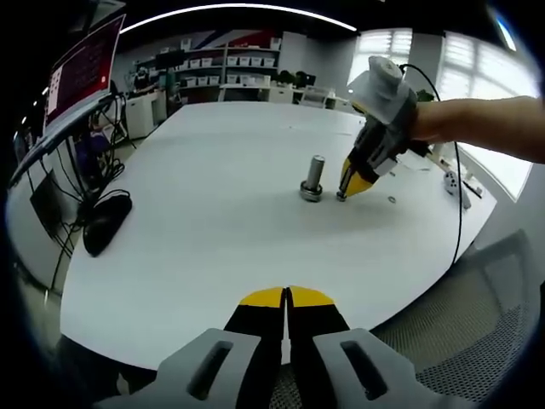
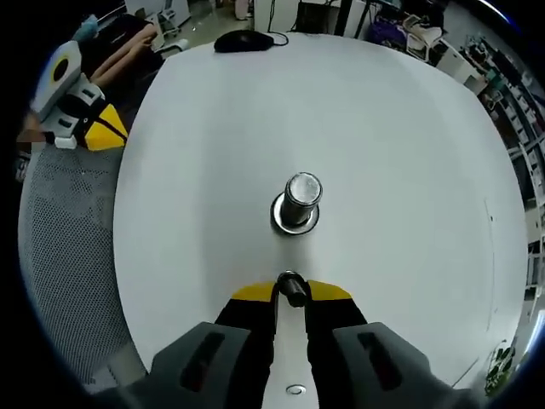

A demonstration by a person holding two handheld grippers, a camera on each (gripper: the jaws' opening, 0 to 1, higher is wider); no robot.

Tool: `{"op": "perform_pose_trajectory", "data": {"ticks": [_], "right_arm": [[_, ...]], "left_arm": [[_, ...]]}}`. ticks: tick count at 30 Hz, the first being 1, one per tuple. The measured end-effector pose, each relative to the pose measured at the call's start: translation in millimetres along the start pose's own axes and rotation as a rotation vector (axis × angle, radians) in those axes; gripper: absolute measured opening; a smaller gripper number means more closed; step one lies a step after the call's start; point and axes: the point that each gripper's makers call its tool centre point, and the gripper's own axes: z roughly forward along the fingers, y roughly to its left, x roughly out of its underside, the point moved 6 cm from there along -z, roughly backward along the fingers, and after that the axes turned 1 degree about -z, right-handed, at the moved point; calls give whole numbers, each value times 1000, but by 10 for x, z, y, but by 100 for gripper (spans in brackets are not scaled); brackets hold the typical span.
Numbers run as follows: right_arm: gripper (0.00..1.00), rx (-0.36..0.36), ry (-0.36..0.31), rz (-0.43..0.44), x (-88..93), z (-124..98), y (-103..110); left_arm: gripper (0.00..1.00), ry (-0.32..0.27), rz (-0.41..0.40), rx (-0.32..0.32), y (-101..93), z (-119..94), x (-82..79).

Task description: Place the washer onto the threaded stud by aligning its center hole with the stud, sliding it down to the base, and recovering from edge contact or off-axis alignment until the washer reaches the visible bottom stop.

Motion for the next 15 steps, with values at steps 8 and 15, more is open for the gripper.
{"op": "perform_pose_trajectory", "data": {"ticks": [8, 15], "right_arm": [[16, 3, -4, -4, 14, 41, 11], [21, 15, -26, 21, 60, 1, 15]], "left_arm": [[0, -10, -4, 2, 3, -6, -8], [0, -7, -6, 0, 7, -6, -5]]}}
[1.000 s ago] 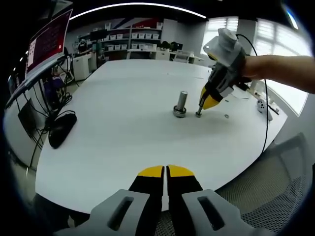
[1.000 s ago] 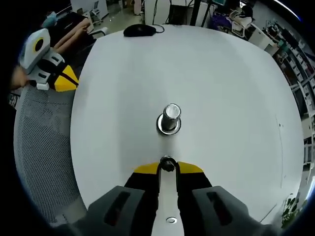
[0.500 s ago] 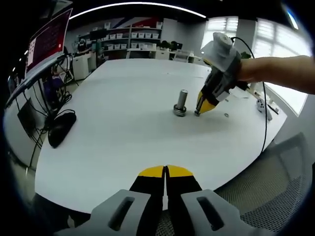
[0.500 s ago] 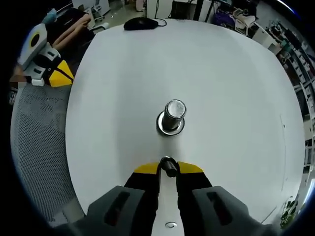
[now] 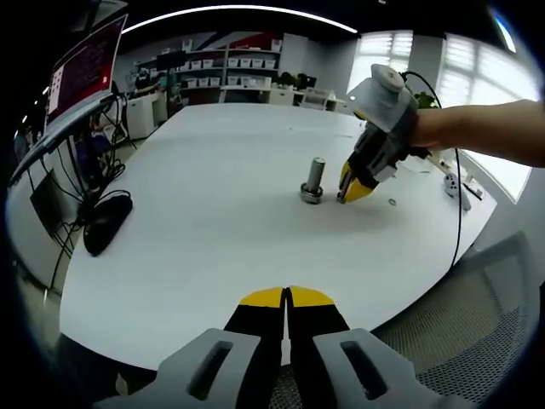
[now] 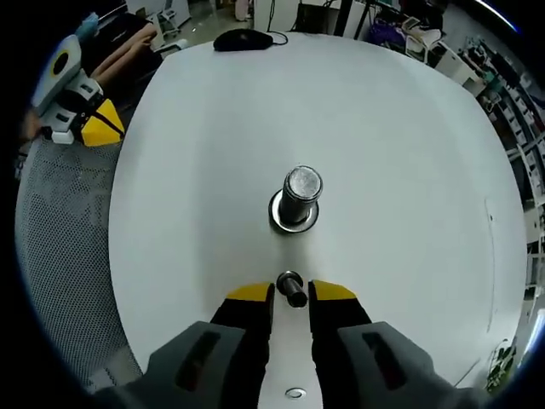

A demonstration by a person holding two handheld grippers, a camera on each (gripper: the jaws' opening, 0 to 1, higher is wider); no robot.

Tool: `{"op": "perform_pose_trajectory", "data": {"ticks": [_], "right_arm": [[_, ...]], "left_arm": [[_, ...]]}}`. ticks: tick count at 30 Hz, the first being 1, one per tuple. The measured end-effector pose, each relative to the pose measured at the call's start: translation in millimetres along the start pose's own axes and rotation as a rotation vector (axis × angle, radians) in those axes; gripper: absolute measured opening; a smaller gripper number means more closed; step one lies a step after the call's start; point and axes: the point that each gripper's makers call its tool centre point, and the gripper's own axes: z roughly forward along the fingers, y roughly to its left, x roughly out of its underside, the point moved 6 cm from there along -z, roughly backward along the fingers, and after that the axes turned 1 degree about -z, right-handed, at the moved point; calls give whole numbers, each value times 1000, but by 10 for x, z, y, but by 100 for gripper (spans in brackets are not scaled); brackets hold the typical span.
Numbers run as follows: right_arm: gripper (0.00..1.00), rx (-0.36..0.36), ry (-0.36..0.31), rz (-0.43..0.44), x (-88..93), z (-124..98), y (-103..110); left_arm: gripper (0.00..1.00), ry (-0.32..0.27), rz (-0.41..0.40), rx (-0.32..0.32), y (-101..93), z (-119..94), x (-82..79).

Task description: Place the washer onto the threaded stud by aligning its center hole with the stud, sliding it down to the base, and recovering from edge contact or off-axis alignment until the washer reaches the visible bottom stop.

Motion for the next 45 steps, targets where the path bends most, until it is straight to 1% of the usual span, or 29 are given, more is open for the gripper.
{"op": "perform_pose_trajectory", "data": {"ticks": [3, 5, 8, 14, 18, 23, 26, 29, 38, 44, 45], "right_arm": [[25, 5, -11, 23, 52, -36, 3], [26, 22, -33, 58, 97, -51, -21], [27, 28, -73, 121, 152, -96, -20], [27, 45, -93, 175, 361, -192, -27], [27, 66, -122, 204, 481, -256, -32], [27, 96, -138, 239, 658, -313, -47], [27, 99, -147, 277, 771, -333, -59], [27, 99, -149, 308, 863, -333, -60], [28, 107, -143, 361, 1067, -324, -4], [28, 94, -128, 395, 1202, -325, -6], [28, 81, -126, 397, 1232, -318, -1]], "left_arm": [[0, 7, 1, 0, 0, 1, 6], [0, 7, 2, 0, 0, 0, 5], [0, 9, 1, 0, 3, -1, 7], [0, 8, -1, -2, 7, -2, 6], [0, 8, -1, -1, 5, -5, 7], [0, 7, 1, -1, 3, -7, 4], [0, 7, 2, -1, 3, -7, 4], [0, 8, 2, -1, 3, -7, 4], [0, 9, 1, -3, 8, -9, 3], [0, 6, 1, -3, 8, -7, 1], [0, 6, 2, -3, 8, -7, 1]]}}
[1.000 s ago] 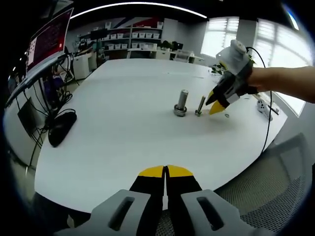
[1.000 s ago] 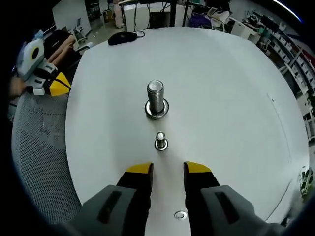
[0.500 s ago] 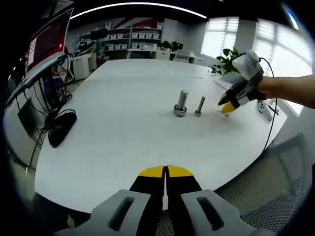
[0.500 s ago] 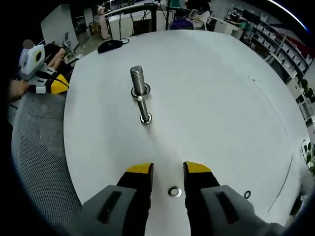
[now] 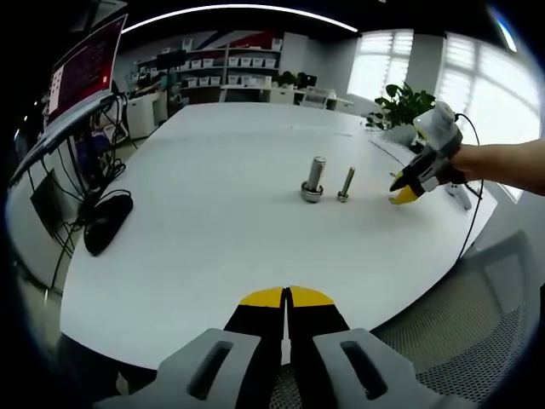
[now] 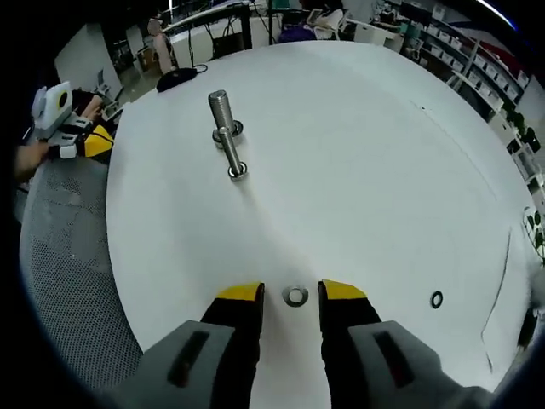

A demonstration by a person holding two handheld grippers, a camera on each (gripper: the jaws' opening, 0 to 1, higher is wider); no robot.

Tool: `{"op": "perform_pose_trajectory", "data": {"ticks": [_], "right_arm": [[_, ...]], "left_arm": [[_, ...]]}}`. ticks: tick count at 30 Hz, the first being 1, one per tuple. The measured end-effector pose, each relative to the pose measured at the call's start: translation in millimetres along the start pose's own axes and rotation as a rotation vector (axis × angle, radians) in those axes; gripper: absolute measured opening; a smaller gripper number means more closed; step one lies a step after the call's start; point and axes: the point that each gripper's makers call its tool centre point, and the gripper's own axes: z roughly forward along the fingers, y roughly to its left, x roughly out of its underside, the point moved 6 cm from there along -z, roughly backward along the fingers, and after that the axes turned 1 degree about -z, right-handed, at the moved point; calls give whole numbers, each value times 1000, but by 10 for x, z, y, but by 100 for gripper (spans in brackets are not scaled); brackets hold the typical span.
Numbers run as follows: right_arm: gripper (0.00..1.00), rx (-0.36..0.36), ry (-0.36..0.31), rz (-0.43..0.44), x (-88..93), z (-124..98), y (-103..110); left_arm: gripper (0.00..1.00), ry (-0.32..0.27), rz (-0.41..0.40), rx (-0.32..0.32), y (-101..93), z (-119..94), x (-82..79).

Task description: Place the washer onto the threaded stud by aligning its center hole with the stud, sliding it down to the base, and recovering from edge contact or off-axis alignment until the washer reaches the visible bottom stop.

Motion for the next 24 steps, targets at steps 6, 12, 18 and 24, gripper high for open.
{"op": "perform_pose_trajectory", "data": {"ticks": [6, 12, 18, 24], "right_arm": [[28, -27, 17, 12, 68, 3, -10], [26, -28, 25, -42, 92, 17, 3], [25, -49, 45, -94, 57, 28, -7], [23, -71, 104, -191, 2, 50, 18]], "left_arm": [[0, -2, 0, 0, -3, -1, -3], [0, -1, -1, 4, -8, 1, -1], [0, 2, 1, 4, -12, -1, 2], [0, 5, 1, 3, -11, 0, 5]]}}
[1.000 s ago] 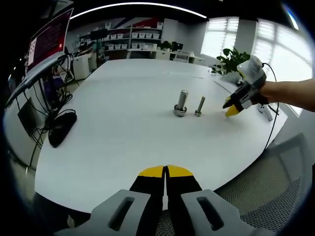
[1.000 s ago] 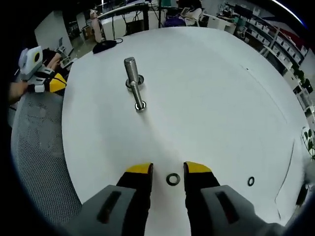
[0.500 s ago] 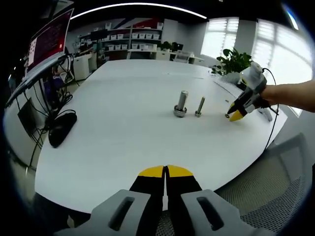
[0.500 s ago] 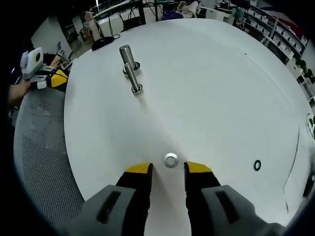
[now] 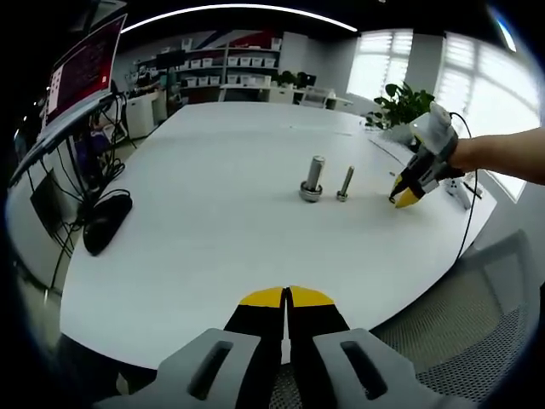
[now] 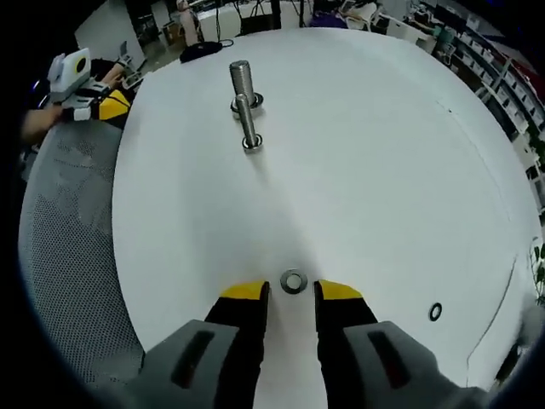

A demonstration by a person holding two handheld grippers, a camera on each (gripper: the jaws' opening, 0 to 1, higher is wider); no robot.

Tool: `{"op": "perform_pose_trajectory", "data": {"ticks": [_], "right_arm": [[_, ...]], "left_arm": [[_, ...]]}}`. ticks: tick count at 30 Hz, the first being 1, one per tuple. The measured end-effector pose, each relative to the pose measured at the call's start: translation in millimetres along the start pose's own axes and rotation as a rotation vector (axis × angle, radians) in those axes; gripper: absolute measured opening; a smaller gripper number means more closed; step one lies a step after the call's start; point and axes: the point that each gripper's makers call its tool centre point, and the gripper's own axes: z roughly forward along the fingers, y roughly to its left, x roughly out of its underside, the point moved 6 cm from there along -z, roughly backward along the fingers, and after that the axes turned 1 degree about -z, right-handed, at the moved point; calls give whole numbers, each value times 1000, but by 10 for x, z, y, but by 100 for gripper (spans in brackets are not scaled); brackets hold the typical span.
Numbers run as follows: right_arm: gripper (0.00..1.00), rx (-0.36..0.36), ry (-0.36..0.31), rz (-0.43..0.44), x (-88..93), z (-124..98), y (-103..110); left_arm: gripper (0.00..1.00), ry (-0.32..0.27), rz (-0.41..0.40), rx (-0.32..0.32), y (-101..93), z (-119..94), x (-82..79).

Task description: Place the washer onto the threaded stud by aligning its center hole with the stud, sliding it down to the base, and recovering from edge contact or off-axis alignment until the washer reaches the visible bottom stop.

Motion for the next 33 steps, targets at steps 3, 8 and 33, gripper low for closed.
{"op": "perform_pose_trajectory", "data": {"ticks": [3, 8, 33], "right_arm": [[20, -4, 21, -22, -23, 10, -14], [15, -3, 43, -35, -45, 12, -30], [14, -45, 34, 63, -156, 7, -51]], "left_arm": [[0, -2, -1, 0, 1, 0, -3], [0, -2, 0, 0, 0, 0, -1], [0, -3, 1, 1, 3, 1, -5]]}}
